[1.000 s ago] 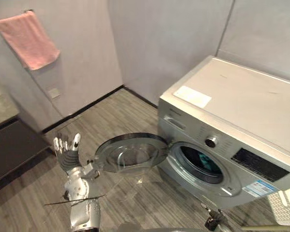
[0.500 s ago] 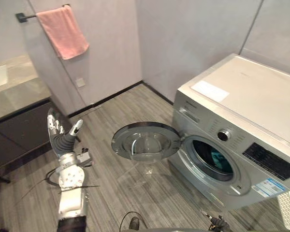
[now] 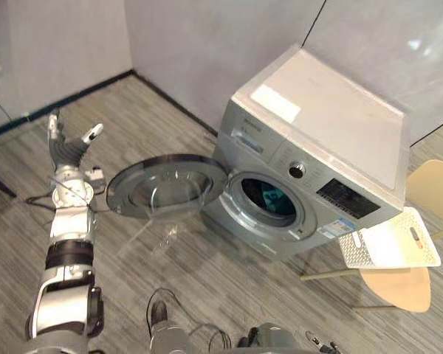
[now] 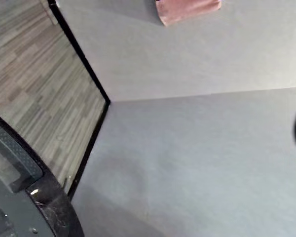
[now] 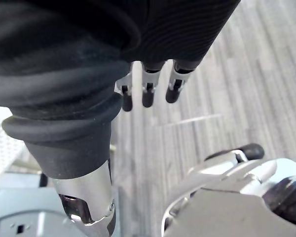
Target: Pick up the laundry basket with both hands and put the clothes into the washing machine.
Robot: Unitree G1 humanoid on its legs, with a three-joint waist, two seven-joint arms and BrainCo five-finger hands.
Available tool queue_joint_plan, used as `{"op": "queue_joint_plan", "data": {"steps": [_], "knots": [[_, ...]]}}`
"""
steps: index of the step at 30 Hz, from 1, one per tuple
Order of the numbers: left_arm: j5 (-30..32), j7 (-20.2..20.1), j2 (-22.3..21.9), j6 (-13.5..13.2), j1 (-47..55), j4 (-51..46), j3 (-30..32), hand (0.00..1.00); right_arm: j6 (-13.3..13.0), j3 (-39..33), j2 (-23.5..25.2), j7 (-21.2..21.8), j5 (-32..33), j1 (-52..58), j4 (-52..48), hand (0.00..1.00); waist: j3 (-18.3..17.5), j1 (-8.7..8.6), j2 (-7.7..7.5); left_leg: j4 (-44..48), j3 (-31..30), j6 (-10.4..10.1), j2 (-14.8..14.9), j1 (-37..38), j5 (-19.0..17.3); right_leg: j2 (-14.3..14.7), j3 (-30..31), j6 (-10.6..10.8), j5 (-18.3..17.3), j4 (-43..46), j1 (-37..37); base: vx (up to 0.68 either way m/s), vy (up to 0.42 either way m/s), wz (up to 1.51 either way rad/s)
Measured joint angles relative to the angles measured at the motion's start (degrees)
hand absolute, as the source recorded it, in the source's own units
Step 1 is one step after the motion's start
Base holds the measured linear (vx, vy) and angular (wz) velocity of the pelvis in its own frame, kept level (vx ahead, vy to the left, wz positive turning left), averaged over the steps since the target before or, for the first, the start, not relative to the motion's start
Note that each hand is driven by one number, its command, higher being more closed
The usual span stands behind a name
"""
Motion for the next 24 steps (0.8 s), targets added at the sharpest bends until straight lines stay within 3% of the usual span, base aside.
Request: {"op": "queue_joint_plan", "data": {"steps": [1,2,3,5,7,10,13,16,19,24], "knots": [[-0.01,0.42,0.52,0.18,-1.71,0.67,0.00,0.00,-0.20,0.76,-0.01,0.03,0.36,-0.29,-2.10,0.00,0.39,0.47,0.25,-0.87,0.38,0.19,0.12,-2.21,3.40,0.56,-0.37,0.17,-1.81,-2.46,-1.07,-0.07,-0.029,-0.21],[-0.01,0.70,0.61,0.23,-2.91,1.14,-0.02,0.00,-0.47,1.18,0.12,0.04,0.56,-0.38,-2.79,0.00,0.63,0.41,-0.20,-0.91,0.54,0.55,-0.08,-3.29,4.31,0.59,-0.36,0.41,-3.38,-4.02,-1.00,-0.07,-0.031,-0.13],[-0.06,1.05,0.62,0.49,-6.18,2.16,-0.11,0.00,-0.69,2.61,0.35,0.06,0.65,-0.64,-4.10,0.00,1.52,0.66,-1.88,-0.52,1.09,0.80,-0.60,-4.57,5.16,0.61,-0.24,0.84,-5.26,-8.46,0.11,-0.02,-0.032,-0.12],[-0.30,1.19,1.28,0.50,-11.88,2.34,-1.69,0.00,-0.99,5.29,0.30,0.06,1.66,-1.00,-8.61,0.00,1.94,1.52,-3.31,1.57,1.37,0.84,0.03,-9.27,5.87,2.45,-0.19,0.97,-5.34,-17.12,0.70,0.00,-0.044,-0.17],[-0.77,1.63,5.33,0.38,-18.04,5.81,-5.86,0.00,-1.45,8.98,-0.23,0.06,1.98,-3.09,-14.19,0.00,2.94,1.52,-4.95,2.73,2.05,0.68,0.85,-12.79,6.52,3.51,0.53,1.13,-4.97,-21.82,-0.65,0.00,-0.060,-0.31],[-2.27,2.00,8.77,0.36,-27.86,11.17,-10.20,0.00,-3.92,14.85,-1.34,0.52,2.79,-4.60,-23.29,0.00,4.25,1.82,-5.93,2.23,2.84,-0.03,3.02,-16.88,7.66,6.38,1.66,0.99,-0.53,-27.62,-3.38,-0.08,-0.050,-0.51],[-2.39,1.85,9.74,0.37,-35.90,14.40,-13.95,0.00,-5.67,16.34,-1.45,1.07,3.41,-4.23,-28.85,0.00,5.82,1.59,-7.23,-0.19,2.47,-0.52,3.86,-19.64,9.31,7.48,1.27,0.71,1.52,-29.82,-6.34,-0.08,-0.023,-0.23],[-2.33,0.58,9.40,0.42,-43.73,16.88,-17.54,0.00,-5.77,16.90,-2.18,0.94,3.94,-2.76,-31.14,0.00,7.66,0.94,-7.72,-1.50,1.24,0.19,4.39,-24.43,11.99,8.72,0.10,0.46,4.33,-31.76,-10.17,-0.06,0.065,-0.12],[-2.36,0.32,9.39,-1.84,-46.54,17.55,-16.63,0.00,-5.76,17.15,-2.17,0.83,4.36,-1.71,-30.99,0.00,8.33,0.87,-7.96,-1.24,0.89,0.43,5.49,-28.09,12.37,9.96,-0.24,0.57,7.88,-33.27,-13.20,-0.05,0.114,-0.22],[-2.85,-3.34,7.95,-1.36,-47.32,18.96,-11.17,0.00,-5.61,17.15,-1.70,0.78,4.36,-1.52,-29.75,0.00,8.34,0.43,-7.95,-0.75,1.18,0.49,5.53,-29.11,12.29,9.82,-0.35,0.62,9.13,-33.27,-14.29,-0.04,0.110,-0.08]]}}
